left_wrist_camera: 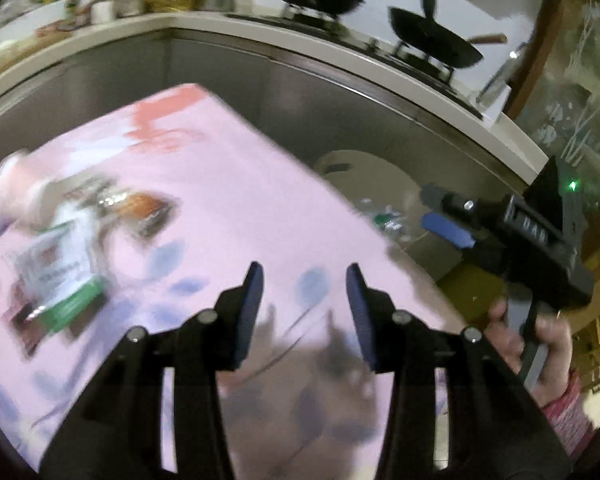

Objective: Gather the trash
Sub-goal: 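Return both grippers to the table toward the remaining trash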

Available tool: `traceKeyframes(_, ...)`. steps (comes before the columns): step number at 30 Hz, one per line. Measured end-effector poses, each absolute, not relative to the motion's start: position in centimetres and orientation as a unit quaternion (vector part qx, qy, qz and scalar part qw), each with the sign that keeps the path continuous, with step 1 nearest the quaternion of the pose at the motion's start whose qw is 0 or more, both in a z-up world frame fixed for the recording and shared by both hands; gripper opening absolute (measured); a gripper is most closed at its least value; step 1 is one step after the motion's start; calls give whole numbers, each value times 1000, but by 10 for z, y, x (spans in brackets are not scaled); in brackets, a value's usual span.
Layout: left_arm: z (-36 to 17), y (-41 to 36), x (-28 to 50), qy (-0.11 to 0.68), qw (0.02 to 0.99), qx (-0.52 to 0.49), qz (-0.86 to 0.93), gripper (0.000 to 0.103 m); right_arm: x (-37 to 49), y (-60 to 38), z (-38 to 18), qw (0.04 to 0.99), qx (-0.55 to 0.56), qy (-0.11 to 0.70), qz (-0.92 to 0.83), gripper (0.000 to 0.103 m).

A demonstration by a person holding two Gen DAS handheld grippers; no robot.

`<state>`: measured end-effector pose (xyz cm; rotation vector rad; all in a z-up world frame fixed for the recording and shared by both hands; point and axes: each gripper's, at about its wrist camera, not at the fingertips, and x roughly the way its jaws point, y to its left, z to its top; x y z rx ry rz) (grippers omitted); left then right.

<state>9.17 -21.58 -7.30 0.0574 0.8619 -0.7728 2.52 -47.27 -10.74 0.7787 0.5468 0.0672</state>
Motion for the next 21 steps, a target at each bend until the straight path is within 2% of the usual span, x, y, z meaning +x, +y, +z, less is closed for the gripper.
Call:
traceKeyframes(8,-87,-57,63,409,873,-11,-265,41,-11,-406,-92,896,341,277,63,68)
traceKeyframes(13,-101,-23,42,413,875,-46,-249,41,-40,-388,-101,894,339,287,60,68)
traceKeyframes(21,-99,-27,14,404,873,-49,-270,41,-70,-375,-91,899,323,290,56,68)
